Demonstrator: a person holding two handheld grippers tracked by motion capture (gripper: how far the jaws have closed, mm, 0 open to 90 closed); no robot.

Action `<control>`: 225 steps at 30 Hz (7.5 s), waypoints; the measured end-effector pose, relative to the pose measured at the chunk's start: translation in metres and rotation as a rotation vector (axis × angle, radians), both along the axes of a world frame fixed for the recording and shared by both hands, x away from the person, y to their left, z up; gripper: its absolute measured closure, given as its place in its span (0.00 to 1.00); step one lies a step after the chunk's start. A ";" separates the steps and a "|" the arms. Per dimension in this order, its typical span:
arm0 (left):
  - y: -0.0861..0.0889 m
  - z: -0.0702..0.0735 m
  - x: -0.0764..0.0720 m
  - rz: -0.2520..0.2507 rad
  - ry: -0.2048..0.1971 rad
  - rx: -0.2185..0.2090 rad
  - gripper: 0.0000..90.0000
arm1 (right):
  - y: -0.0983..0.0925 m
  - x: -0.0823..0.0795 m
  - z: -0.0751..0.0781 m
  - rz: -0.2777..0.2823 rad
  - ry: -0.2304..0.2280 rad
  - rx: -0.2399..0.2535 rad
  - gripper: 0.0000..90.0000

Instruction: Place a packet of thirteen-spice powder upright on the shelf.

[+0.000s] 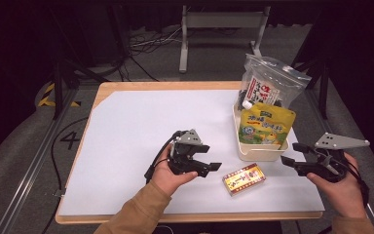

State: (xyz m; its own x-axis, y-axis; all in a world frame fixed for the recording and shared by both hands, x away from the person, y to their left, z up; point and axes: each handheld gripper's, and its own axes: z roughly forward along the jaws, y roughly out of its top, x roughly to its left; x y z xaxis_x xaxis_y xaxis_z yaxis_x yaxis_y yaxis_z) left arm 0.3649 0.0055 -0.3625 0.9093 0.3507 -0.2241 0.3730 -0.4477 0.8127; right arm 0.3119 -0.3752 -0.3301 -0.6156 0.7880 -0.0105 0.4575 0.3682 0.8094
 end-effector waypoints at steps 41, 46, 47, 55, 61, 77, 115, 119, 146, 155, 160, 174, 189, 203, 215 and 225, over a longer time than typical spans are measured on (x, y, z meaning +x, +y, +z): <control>-0.073 -0.056 0.000 -0.151 0.127 0.213 0.24 | -0.006 -0.009 -0.011 -0.029 0.047 0.019 0.34; -0.078 -0.059 -0.001 -0.171 0.123 0.243 0.24 | -0.006 -0.009 -0.012 -0.030 0.054 0.016 0.34; -0.080 -0.060 -0.001 -0.174 0.116 0.250 0.24 | -0.007 -0.009 -0.012 -0.032 0.058 0.018 0.34; -0.085 -0.063 -0.004 -0.175 0.103 0.278 0.22 | -0.005 -0.009 -0.015 -0.027 0.071 0.013 0.34; -0.090 -0.067 -0.006 -0.172 0.087 0.313 0.21 | -0.003 -0.007 -0.017 -0.020 0.078 -0.002 0.33; -0.097 -0.070 -0.010 -0.168 0.064 0.374 0.21 | 0.001 -0.006 -0.020 -0.013 0.091 -0.009 0.34; -0.084 -0.050 -0.029 -0.178 -0.077 0.357 0.36 | 0.018 -0.010 -0.005 0.045 0.066 0.031 0.49; -0.077 -0.041 -0.032 -0.173 -0.101 0.337 0.36 | 0.026 -0.012 0.001 0.057 0.060 0.032 0.50; -0.039 -0.006 -0.037 -0.051 -0.194 0.217 0.36 | 0.064 0.002 0.052 0.072 0.160 0.048 0.51; -0.033 -0.002 -0.040 -0.028 -0.208 0.181 0.36 | 0.075 0.013 0.049 0.066 0.230 0.080 0.48; -0.028 0.000 -0.041 -0.009 -0.220 0.147 0.36 | 0.081 0.020 0.047 0.054 0.281 0.095 0.47; -0.020 -0.005 -0.046 0.033 -0.235 0.049 0.36 | 0.092 0.027 0.041 0.059 0.334 0.112 0.45; -0.014 -0.006 -0.054 0.048 -0.280 0.010 0.36 | 0.103 0.036 0.028 0.116 0.406 0.155 0.42; -0.015 -0.011 -0.051 0.064 -0.260 0.070 0.36 | 0.111 0.036 0.030 0.178 0.343 0.160 0.55; -0.022 -0.015 -0.053 0.060 -0.288 0.117 0.35 | 0.111 0.031 0.039 0.211 0.358 0.182 0.70; -0.018 -0.016 -0.045 0.016 -0.204 0.074 0.31 | 0.120 0.026 0.050 0.270 0.337 0.147 0.76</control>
State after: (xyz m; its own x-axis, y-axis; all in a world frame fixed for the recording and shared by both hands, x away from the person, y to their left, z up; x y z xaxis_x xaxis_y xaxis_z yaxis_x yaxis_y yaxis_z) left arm 0.3197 -0.0129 -0.3787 0.9274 0.3740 -0.0087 0.2113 -0.5044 0.8372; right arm 0.3381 -0.2556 -0.2803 -0.7491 0.5767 0.3259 0.6078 0.4027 0.6844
